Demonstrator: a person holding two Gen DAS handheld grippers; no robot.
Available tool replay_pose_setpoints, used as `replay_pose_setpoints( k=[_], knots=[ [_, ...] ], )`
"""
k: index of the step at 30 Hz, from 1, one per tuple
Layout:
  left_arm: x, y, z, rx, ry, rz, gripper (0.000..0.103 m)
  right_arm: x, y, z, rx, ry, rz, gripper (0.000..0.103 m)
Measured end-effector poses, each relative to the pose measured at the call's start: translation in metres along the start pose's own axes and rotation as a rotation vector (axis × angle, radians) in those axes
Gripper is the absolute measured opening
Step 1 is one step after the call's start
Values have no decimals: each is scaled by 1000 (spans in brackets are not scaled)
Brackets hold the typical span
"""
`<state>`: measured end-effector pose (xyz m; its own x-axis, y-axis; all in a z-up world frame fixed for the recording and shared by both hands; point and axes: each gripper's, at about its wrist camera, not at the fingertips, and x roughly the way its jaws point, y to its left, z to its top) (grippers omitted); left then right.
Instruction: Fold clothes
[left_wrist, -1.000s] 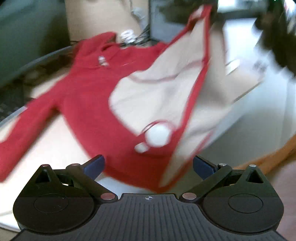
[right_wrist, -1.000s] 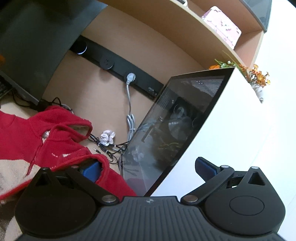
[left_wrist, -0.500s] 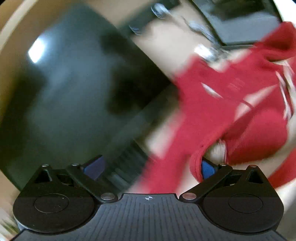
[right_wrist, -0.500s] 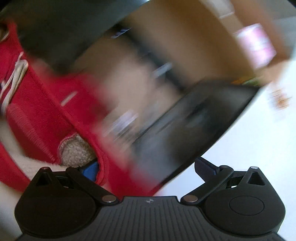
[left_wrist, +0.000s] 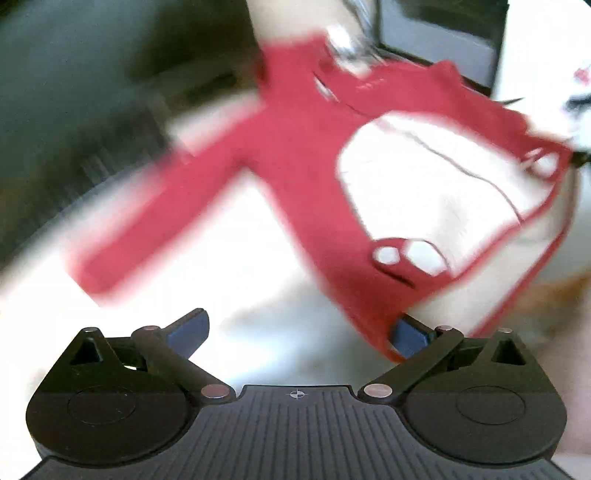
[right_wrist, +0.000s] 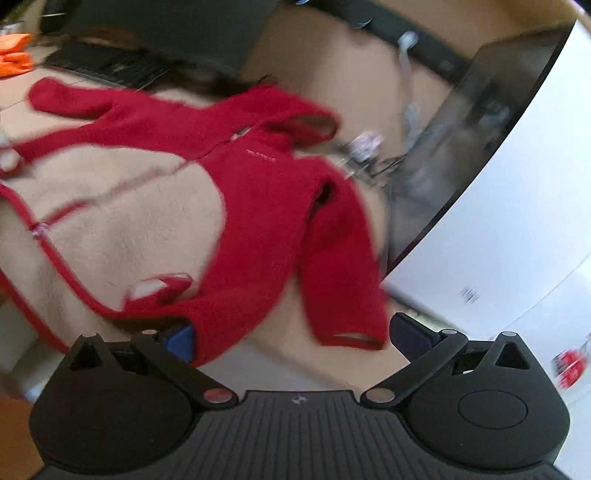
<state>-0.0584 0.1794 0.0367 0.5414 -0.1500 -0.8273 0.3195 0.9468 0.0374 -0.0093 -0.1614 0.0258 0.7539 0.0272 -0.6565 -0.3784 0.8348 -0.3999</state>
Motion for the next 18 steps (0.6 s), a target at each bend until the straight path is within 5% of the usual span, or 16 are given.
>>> replay_pose_setpoints(
  k=[4, 8, 11, 14, 18],
  knots=[
    [-19, 27, 15, -162, -107, -171, 103, 1, -25, 28, 103, -91, 88, 103],
    [-5, 58, 51, -483, -238, -276, 103, 9, -36, 71, 128, -205, 223, 103],
    [6, 79, 47, -693, -262, -147, 103, -4, -33, 79, -3, -237, 331, 103],
    [6, 98, 27, -820, -322, 53, 103, 4, -32, 54, -163, -143, 271, 103],
    [5, 128, 5, -893, -375, 320, 103, 26, -47, 32, -81, -35, 173, 103]
  ],
)
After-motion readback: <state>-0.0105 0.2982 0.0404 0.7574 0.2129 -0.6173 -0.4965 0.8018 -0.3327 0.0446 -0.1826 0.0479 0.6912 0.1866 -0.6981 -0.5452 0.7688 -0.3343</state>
